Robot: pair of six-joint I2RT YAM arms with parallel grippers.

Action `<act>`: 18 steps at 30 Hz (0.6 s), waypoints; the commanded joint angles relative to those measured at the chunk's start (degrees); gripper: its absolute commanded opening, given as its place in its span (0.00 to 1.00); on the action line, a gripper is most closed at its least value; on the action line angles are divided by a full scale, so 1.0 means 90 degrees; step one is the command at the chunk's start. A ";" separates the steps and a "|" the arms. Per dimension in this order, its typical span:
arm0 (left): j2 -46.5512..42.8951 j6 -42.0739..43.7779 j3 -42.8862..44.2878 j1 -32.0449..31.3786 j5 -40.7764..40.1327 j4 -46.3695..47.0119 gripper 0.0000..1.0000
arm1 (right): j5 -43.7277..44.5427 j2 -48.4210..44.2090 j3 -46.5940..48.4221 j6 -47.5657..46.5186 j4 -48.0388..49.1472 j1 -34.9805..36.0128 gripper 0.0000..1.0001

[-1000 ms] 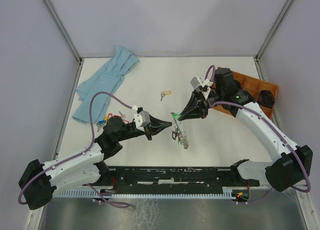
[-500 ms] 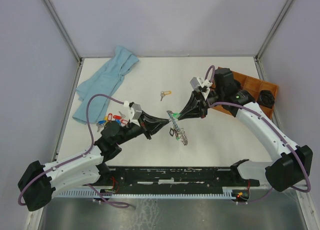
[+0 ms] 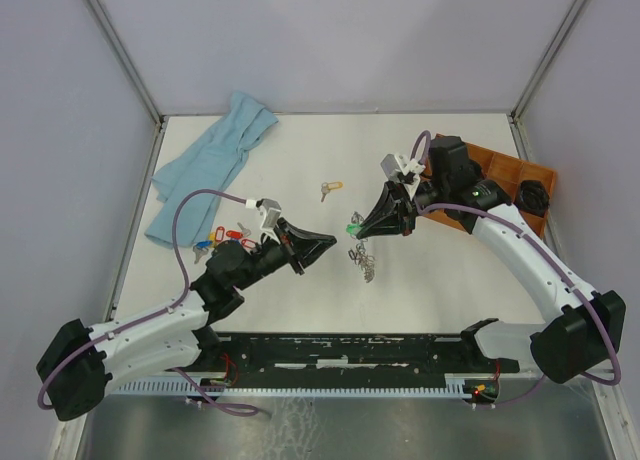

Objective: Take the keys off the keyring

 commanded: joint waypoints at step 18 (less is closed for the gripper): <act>-0.0956 0.1104 -0.0288 0.0036 0.0697 0.0694 0.59 | -0.0133 -0.0107 0.0172 -0.0048 0.0150 -0.0023 0.01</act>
